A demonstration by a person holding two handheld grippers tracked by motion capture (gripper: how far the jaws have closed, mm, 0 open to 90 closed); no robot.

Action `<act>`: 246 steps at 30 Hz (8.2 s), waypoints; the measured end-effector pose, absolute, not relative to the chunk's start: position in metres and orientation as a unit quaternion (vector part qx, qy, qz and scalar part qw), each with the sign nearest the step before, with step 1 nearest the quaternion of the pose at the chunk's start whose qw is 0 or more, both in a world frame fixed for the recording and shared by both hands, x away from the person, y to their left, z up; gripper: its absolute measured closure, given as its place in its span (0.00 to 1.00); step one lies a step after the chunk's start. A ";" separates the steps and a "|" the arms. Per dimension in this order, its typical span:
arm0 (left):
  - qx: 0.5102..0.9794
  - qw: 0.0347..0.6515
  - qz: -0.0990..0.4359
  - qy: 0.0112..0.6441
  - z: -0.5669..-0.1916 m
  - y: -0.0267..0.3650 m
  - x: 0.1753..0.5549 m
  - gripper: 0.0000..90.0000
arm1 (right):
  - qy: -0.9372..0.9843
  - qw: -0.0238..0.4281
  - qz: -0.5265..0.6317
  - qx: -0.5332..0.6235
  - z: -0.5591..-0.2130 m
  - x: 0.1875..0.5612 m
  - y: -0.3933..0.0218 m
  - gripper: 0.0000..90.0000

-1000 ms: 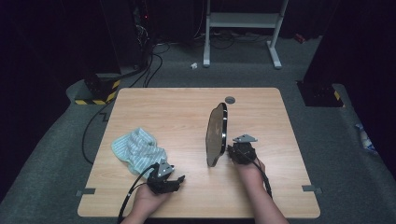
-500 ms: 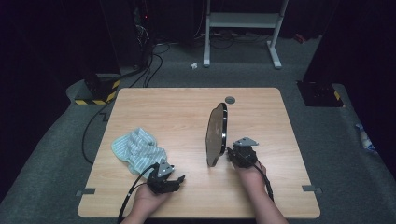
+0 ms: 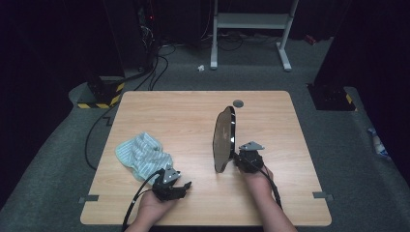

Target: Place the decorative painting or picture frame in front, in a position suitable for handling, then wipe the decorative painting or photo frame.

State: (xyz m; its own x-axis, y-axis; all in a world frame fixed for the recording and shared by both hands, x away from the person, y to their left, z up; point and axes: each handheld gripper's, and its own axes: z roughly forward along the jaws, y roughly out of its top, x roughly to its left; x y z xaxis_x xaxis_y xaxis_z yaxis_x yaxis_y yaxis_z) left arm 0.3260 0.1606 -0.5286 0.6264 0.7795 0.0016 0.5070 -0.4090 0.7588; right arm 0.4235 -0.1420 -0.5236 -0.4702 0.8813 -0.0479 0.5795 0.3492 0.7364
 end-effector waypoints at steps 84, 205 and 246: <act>0.818 0.375 0.183 0.396 -0.529 0.160 0.328 0.42 | 0.761 0.220 0.439 0.423 -0.492 0.340 -0.128 0.47; 0.819 0.376 0.180 0.393 -0.529 0.159 0.329 0.41 | 0.735 0.262 0.427 0.456 -0.473 0.396 -0.157 0.48; 0.840 0.363 0.164 0.369 -0.529 0.153 0.333 0.15 | 0.762 0.225 0.308 0.524 -0.526 0.343 -0.263 0.12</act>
